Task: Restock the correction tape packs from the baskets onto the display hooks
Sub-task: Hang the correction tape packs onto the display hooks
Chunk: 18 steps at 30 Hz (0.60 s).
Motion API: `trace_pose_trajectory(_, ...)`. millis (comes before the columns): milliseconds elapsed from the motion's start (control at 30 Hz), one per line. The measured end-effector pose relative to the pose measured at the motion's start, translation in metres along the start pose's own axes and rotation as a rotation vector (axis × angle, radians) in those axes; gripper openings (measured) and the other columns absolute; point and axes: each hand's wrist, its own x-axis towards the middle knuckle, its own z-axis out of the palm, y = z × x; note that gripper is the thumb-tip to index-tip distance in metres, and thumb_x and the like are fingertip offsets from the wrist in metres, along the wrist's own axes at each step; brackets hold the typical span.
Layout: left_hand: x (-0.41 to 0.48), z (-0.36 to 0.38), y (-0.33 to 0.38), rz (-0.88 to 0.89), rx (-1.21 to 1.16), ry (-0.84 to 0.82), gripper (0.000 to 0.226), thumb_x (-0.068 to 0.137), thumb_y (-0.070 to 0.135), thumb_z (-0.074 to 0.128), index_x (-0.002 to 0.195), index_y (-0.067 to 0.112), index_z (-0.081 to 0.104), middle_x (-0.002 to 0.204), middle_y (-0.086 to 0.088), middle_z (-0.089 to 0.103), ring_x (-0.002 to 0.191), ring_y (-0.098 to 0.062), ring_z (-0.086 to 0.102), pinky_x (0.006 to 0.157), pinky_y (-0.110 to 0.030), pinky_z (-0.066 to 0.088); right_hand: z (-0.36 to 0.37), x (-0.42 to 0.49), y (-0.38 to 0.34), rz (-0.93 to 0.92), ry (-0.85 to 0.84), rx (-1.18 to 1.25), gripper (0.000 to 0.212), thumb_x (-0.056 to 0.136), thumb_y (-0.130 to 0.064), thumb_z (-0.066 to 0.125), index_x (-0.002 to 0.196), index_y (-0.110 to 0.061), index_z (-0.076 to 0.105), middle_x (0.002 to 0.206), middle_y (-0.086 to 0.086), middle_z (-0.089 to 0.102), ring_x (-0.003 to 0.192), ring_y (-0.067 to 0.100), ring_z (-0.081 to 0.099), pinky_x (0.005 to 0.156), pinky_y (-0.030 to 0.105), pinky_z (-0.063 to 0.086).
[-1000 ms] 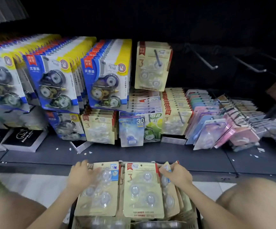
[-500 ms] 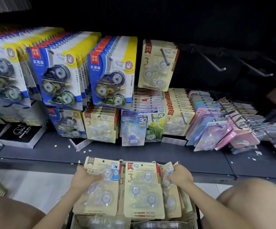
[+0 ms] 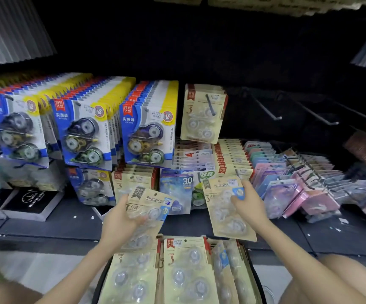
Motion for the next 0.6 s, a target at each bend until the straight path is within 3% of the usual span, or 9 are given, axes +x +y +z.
trace_pose_trajectory(67,0.002,-0.011,0.028,0.083,-0.02,0.036,0.052,0.074,0.026,0.085,0.113,0.031,0.05,0.089,0.017,0.064,0.09,-0.017,0.063,0.073,-0.034,0.048,-0.017,0.005,-0.019,-0.073,0.029,0.115,0.037,0.091,-0.009,0.055,0.126,-0.022,0.05,0.108,-0.003,0.065,0.1,0.028,0.061,0.082,0.04,0.046)
trace_pose_trajectory(133,0.005,-0.024,0.054,0.142,-0.083,0.063,0.049,0.073,0.021,0.086,0.106,0.03,0.051,0.088,0.022,0.061,0.091,-0.017,0.062,0.074,-0.034,0.045,-0.035,0.01,-0.037,-0.106,0.04,0.322,0.03,0.09,-0.004,0.055,0.11,-0.027,0.055,0.098,-0.007,0.066,0.092,0.024,0.063,0.08,0.041,0.049)
trace_pose_trajectory(267,0.015,-0.053,0.097,0.24,-0.189,0.138,0.054,0.065,0.021,0.091,0.095,0.038,0.05,0.094,0.021,0.064,0.096,-0.019,0.065,0.083,-0.035,0.05,-0.068,0.016,-0.074,-0.141,0.092,0.668,0.028,0.088,0.005,0.054,0.099,-0.021,0.057,0.099,0.002,0.067,0.089,0.018,0.065,0.077,0.035,0.052)
trace_pose_trajectory(367,0.018,-0.074,0.131,0.316,-0.27,0.219,0.056,0.071,0.012,0.088,0.113,0.022,0.053,0.096,0.024,0.058,0.1,-0.017,0.061,0.074,-0.014,0.043,-0.084,0.024,-0.097,-0.222,0.097,0.681,0.029,0.087,0.005,0.055,0.105,-0.017,0.058,0.102,0.004,0.067,0.09,0.019,0.066,0.075,0.035,0.054)
trace_pose_trajectory(400,0.021,-0.08,0.141,0.33,-0.299,0.239,0.061,0.073,0.011,0.086,0.123,0.016,0.051,0.099,0.025,0.056,0.103,-0.014,0.058,0.075,-0.014,0.041,-0.086,0.027,-0.103,-0.242,0.078,0.678,0.03,0.087,0.004,0.056,0.109,-0.016,0.058,0.104,0.005,0.068,0.091,0.02,0.067,0.074,0.035,0.054)
trace_pose_trajectory(467,0.028,-0.093,0.159,0.362,-0.326,0.269,0.07,0.074,0.012,0.085,0.133,0.013,0.047,0.106,0.018,0.056,0.108,-0.013,0.054,0.089,-0.02,0.039,-0.088,0.034,-0.113,-0.276,0.055,0.648,0.032,0.088,0.002,0.057,0.116,-0.014,0.057,0.108,0.006,0.068,0.094,0.022,0.068,0.074,0.034,0.055)
trace_pose_trajectory(600,0.045,-0.111,0.178,0.424,-0.329,0.338,0.058,0.071,0.015,0.086,0.114,0.022,0.048,0.11,0.003,0.062,0.103,-0.018,0.06,0.091,-0.034,0.046,-0.085,0.046,-0.123,-0.278,0.06,0.59,0.032,0.086,-0.006,0.061,0.114,-0.022,0.059,0.105,0.0,0.071,0.094,0.02,0.069,0.085,0.046,0.057)
